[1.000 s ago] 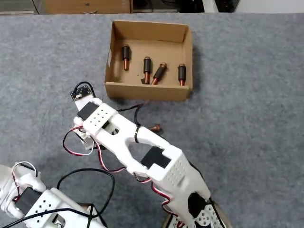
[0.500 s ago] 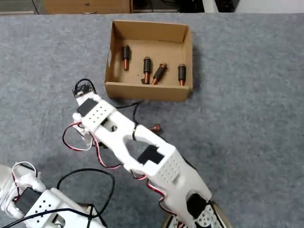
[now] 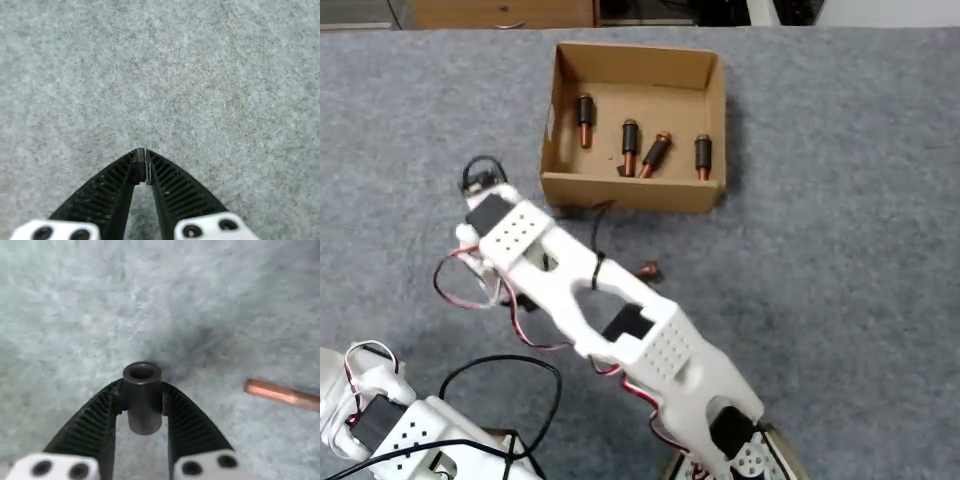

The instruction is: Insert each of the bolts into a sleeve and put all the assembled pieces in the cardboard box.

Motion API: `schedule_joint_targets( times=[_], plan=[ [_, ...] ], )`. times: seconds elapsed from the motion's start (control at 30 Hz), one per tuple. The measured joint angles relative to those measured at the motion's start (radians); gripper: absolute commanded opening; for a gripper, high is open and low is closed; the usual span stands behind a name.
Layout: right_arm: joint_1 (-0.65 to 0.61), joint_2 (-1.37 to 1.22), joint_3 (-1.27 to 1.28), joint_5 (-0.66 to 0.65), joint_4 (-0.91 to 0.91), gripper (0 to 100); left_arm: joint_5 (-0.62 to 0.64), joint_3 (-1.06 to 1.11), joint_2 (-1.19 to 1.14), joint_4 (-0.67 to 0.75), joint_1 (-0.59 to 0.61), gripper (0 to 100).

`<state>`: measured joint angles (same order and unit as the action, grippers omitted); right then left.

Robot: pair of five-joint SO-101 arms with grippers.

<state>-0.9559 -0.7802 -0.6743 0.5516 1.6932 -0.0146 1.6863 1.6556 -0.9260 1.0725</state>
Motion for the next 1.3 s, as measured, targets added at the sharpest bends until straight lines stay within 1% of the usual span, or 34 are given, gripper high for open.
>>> schedule_joint_targets(
  times=[0.1,0.23,0.33,0.53,0.77,0.83,0.93,1.1,1.23,1.3],
  plan=[
    [0.020,0.000,-0.132,0.000,0.064,0.2,0.000,0.000,0.000,0.000,0.000,2],
    [0.084,0.000,-0.252,-0.041,0.071,0.2,0.000,0.000,0.000,0.000,0.000,2],
    [0.124,0.044,-0.292,-0.061,0.071,0.2,0.000,0.000,0.000,0.000,0.000,2],
    [0.236,0.310,-0.304,-0.063,0.072,0.2,0.000,0.000,0.000,0.000,0.000,2],
    [0.425,0.667,-0.305,-0.063,0.075,0.2,-0.002,0.000,0.000,0.000,-0.015,2],
    [0.485,0.760,-0.305,-0.063,0.075,0.2,-0.026,-0.003,0.000,-0.003,-0.058,2],
    [0.588,0.887,-0.305,-0.063,0.075,0.2,-0.069,-0.034,0.000,-0.049,-0.146,2],
    [0.806,1.102,-0.316,-0.063,0.078,0.2,-0.057,-0.166,0.000,-0.133,-0.299,2],
    [0.953,1.258,-0.325,-0.064,0.078,0.2,-0.037,-0.336,0.000,-0.229,-0.463,2],
    [0.988,1.316,-0.313,-0.064,0.078,0.2,-0.034,-0.437,0.000,-0.273,-0.569,2]
  ],
)
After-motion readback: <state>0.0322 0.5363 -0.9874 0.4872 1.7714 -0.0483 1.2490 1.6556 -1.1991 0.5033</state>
